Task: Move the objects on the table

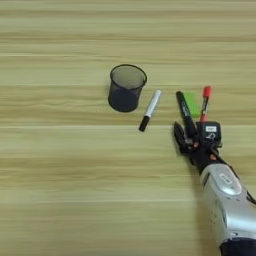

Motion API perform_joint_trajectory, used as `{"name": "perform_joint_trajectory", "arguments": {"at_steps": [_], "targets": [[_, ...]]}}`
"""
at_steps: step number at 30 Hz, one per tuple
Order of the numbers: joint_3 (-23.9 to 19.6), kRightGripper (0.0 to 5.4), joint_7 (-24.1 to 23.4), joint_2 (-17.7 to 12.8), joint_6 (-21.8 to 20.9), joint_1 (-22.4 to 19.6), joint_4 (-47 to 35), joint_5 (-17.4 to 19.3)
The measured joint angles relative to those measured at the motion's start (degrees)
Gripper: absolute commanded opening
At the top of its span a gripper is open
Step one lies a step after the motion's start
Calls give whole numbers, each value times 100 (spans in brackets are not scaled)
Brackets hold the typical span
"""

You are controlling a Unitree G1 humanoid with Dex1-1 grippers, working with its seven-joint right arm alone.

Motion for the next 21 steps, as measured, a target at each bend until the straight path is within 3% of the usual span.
{"name": "perform_joint_trajectory", "arguments": {"at_steps": [3, 7, 17, 21], "targets": [[63, 371, -134, 1, -316, 112, -98, -277], [93, 416, -195, 2, -566, 130, -280, -365], [440, 534, -60, 130, -606, 204, -528, -364], [632, 538, 41, 199, -606, 203, -528, -366]]}}
